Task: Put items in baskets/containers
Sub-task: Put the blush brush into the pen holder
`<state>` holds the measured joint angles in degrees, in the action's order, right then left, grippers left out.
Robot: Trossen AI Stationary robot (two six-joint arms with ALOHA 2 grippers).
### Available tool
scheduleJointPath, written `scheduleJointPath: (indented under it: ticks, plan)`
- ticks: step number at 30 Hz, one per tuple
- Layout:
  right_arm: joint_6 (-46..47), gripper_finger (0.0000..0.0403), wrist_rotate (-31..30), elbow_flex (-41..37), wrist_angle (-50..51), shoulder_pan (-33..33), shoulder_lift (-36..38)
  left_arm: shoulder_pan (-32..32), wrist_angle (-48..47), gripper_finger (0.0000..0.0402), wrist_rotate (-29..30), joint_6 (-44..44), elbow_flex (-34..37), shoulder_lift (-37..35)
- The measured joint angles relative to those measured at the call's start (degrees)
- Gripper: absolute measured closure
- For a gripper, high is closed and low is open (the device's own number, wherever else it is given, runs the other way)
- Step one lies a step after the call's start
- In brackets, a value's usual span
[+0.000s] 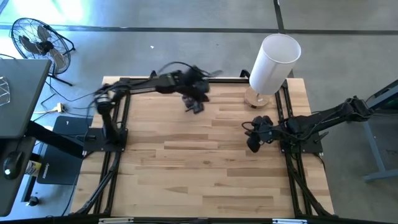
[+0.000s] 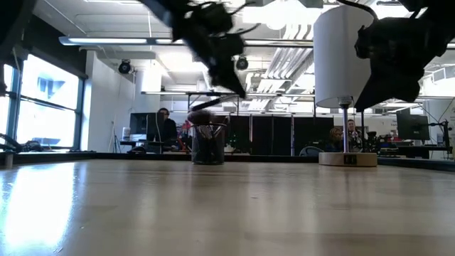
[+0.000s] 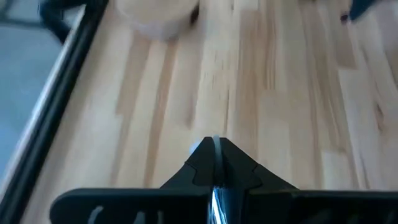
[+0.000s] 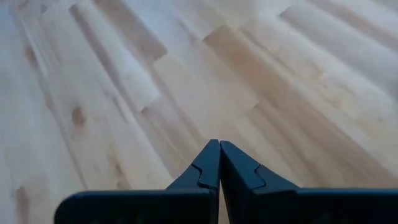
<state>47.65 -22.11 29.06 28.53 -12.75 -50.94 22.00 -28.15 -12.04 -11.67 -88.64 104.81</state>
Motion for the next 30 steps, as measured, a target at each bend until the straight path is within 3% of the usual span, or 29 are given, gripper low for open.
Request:
scheduleJointPath:
  ticks: [2, 8, 11, 14, 18, 22, 30]
  plan:
    - [0.39, 0.0401, -1.91, 0.00, -0.23, 0.04, 0.02, 2.93, 6.65, 0.0400, -3.20, 0.77, 7.53, -4.72]
    - [2.88, 0.0399, -9.48, 0.00, -0.87, 0.62, 0.00, 9.88, 48.48, 0.0401, -11.24, 2.72, 29.87, -17.73]
    - [3.36, 0.0401, -12.95, 0.00, -1.95, 1.77, 0.00, 12.86, 71.13, 0.0401, -12.04, 3.26, 39.64, -19.14]
    - [2.86, 0.0401, -15.89, 0.00, -3.45, 3.20, 0.00, 16.74, 84.52, 0.0401, -14.28, 8.15, 47.00, -18.69]
    - [1.46, 0.0399, -17.47, 0.00, -4.96, 5.21, 0.00, 18.75, 94.42, 0.0402, -14.70, 9.05, 51.14, -13.78]
    - [0.06, 0.0401, -16.79, 0.00, -7.36, 7.17, 0.00, 19.73, 104.26, 0.0402, -18.78, 11.58, 49.53, -8.53]
    - [0.25, 0.0401, -16.51, 0.00, -12.98, 9.96, 0.00, 19.62, 105.98, 0.0401, -25.17, 12.28, 47.10, -0.49]
